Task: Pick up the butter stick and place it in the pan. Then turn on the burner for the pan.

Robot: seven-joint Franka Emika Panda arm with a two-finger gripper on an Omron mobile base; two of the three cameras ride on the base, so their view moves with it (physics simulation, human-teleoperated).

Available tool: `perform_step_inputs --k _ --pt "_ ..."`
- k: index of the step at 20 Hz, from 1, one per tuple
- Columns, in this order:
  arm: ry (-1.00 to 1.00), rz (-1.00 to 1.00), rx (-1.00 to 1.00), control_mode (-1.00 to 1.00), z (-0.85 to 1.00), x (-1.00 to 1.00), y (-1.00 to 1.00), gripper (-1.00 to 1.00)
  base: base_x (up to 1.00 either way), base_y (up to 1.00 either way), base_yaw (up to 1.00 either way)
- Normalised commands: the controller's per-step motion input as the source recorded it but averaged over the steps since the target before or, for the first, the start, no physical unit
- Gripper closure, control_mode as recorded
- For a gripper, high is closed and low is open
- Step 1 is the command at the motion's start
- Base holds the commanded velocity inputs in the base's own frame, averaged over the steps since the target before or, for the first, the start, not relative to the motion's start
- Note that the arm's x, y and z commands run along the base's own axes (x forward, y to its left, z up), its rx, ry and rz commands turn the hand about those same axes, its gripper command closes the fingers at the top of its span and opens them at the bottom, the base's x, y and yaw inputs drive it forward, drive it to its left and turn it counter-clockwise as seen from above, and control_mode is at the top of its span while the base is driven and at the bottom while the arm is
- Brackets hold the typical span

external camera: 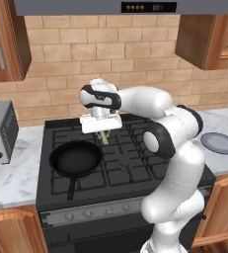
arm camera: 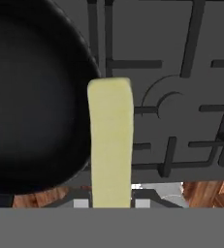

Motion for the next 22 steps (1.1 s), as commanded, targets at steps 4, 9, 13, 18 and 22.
perform_step_inputs --k 4,9,13,18,22 --pt "0.05 0.00 0.00 -1.00 -0.15 0.20 0.73 1.00 0.00 0.00 0.00" --pt "0.03 0.00 0.00 -1.00 -0.24 0.23 0.55 1.00 0.00 0.00 0.00" --pt "0.00 -0.02 0.00 -1.00 -0.39 0.15 0.40 1.00 0.00 0.00 0.00" --pt "0.00 -0.02 -0.02 -1.00 -0.47 0.14 0.47 1.00 0.00 0.00 0.00" --pt "0.00 -0.02 -0.02 -1.00 -0.51 -0.01 0.33 1.00 0.00 0.00 0.00"
